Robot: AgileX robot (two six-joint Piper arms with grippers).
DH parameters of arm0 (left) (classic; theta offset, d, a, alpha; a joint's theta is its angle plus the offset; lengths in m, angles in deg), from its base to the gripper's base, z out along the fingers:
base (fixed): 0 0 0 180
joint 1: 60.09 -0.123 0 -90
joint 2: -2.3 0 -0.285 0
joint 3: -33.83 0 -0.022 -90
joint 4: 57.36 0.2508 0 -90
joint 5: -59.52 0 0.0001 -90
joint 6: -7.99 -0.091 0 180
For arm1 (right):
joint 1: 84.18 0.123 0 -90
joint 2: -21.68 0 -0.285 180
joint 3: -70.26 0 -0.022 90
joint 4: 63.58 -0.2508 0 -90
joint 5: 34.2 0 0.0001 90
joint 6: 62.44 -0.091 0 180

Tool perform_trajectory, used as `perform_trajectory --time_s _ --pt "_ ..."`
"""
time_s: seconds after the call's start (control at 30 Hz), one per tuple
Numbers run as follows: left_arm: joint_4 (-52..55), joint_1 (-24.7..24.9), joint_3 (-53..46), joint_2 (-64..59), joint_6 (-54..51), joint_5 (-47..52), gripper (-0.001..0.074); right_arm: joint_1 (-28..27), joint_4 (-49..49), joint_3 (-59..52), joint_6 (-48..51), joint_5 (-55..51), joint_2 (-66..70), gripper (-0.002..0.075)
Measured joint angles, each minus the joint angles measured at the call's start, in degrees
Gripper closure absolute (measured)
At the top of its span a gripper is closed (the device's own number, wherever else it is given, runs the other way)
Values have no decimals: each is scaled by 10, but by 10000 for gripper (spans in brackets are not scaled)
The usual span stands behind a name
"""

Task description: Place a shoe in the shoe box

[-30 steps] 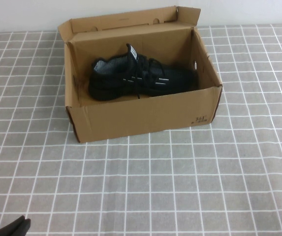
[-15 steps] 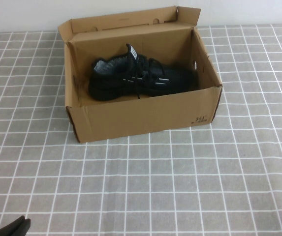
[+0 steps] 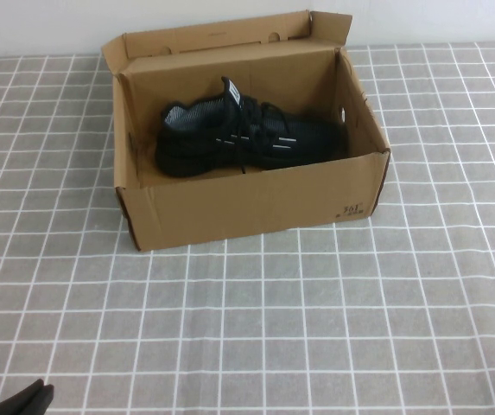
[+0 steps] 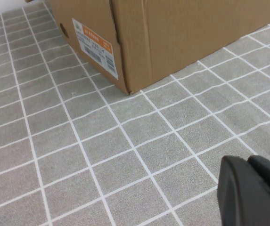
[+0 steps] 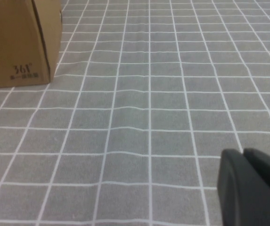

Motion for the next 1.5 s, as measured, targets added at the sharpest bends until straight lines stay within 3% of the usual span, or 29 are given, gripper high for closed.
perform_trajectory --time_s 1.03,1.23,1.5 --pt "14 0 0 0 3 -29 736 0 0 0 5 -1 0 742" --pt "157 -25 0 29 191 -114 736 0 0 0 5 -1 0 742" --pt "260 -74 0 88 324 -54 736 0 0 0 5 -1 0 742"
